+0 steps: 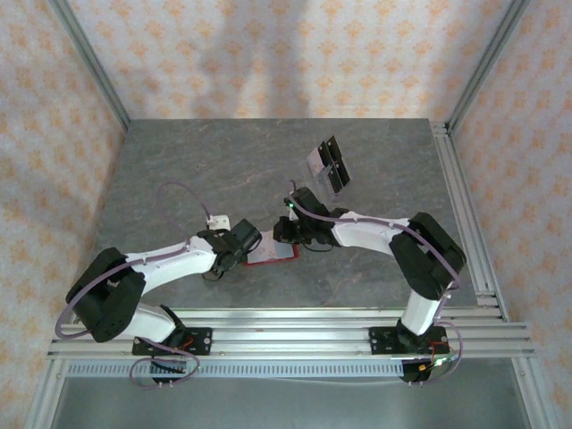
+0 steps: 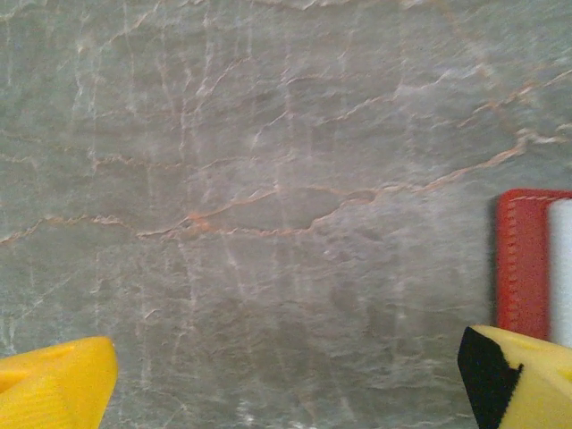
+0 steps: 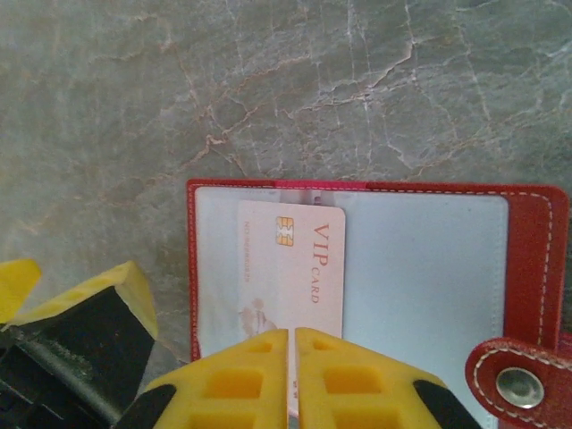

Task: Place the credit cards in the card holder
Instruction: Insert the credit card into the card slot.

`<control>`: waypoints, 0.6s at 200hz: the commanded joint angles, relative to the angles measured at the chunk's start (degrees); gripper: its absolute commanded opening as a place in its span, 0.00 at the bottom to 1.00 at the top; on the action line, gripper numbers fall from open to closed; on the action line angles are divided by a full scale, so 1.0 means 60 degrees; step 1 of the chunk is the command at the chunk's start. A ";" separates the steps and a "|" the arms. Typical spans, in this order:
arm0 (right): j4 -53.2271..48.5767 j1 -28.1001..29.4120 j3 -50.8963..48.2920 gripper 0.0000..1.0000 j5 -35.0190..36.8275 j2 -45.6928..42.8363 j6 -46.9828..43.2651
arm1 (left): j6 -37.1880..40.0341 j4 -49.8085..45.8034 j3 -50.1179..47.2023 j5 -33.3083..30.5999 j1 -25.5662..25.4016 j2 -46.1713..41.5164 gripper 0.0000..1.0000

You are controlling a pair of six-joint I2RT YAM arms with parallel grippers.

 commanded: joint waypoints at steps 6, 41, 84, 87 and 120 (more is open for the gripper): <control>-0.1514 0.0235 0.0571 0.08 0.0578 0.0483 -0.0783 | -0.0160 0.0045 -0.0244 -0.0440 0.0081 0.0064 1.00; -0.1772 0.0301 0.0880 0.08 0.0736 0.0845 -0.0921 | -0.0202 0.0188 -0.0308 -0.0391 0.0082 0.0232 1.00; -0.1808 0.0358 0.1081 0.08 0.0609 0.1151 -0.0968 | -0.0189 0.0372 -0.0339 -0.0317 0.0095 0.0470 1.00; -0.1808 0.0360 0.1100 0.08 0.0589 0.1167 -0.0967 | -0.0182 0.0387 -0.0346 -0.0316 0.0090 0.0486 1.00; -0.1876 0.0417 0.1295 0.08 0.0500 0.1296 -0.1003 | -0.0197 0.0560 -0.0379 -0.0243 0.0089 0.0682 1.00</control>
